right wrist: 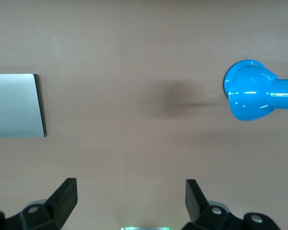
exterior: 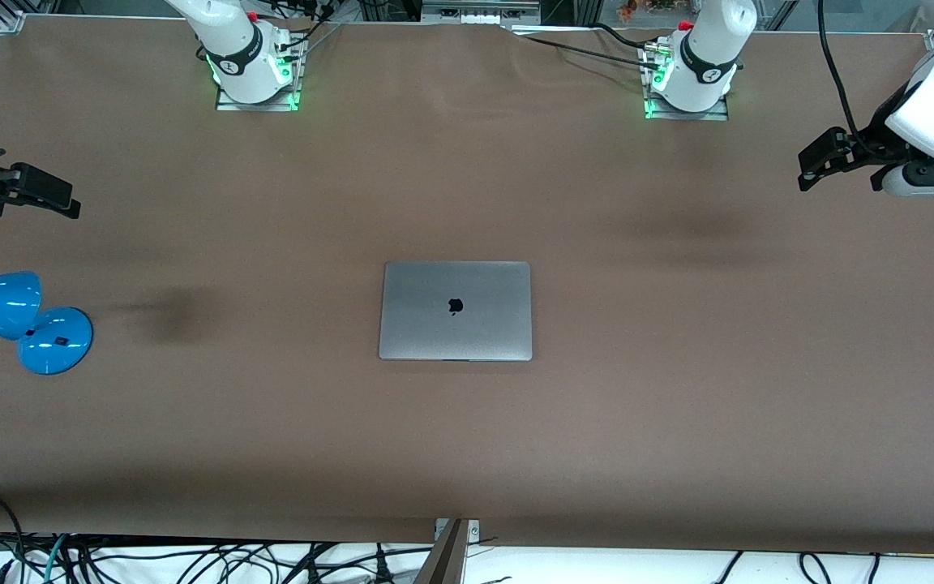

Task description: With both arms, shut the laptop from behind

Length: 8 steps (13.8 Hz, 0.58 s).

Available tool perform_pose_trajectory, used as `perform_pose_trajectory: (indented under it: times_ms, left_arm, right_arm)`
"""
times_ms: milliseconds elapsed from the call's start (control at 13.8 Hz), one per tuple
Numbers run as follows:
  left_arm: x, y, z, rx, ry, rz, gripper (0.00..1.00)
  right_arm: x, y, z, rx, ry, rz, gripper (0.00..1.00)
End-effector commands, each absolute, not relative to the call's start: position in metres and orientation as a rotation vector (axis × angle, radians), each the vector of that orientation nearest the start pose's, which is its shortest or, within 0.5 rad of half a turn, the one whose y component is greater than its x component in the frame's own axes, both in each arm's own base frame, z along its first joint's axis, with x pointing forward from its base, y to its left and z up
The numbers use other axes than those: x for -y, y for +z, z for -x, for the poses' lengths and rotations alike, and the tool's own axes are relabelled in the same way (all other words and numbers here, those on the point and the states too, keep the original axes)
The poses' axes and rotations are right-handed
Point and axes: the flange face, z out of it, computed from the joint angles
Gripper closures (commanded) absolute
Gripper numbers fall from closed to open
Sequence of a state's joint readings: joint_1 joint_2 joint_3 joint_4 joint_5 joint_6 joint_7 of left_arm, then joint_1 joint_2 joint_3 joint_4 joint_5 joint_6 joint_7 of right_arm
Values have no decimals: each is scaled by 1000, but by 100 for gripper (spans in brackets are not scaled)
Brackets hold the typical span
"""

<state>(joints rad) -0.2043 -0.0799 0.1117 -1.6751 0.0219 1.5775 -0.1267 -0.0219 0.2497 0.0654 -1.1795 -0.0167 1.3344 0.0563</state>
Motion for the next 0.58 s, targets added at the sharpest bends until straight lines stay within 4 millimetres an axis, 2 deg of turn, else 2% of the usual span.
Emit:
perform_pose_trajectory:
  times_ms: [0,218,363,508]
  left_arm:
    - [48,626,-531,11,28,3144,0]
    - [48,629,-532,4,14,3139,0]
    - [51,632,-543,10,-3,3133,0]
    - [48,634,-545,22,-5,3135,0]
  right_arm:
    - [-14,641,-602,-10,136,3161,0]
    - [-15,641,-602,-7,136,3159,0]
    - [-15,641,-602,-9,136,3159,0]
    - [-14,641,-602,-9,134,3159,0]
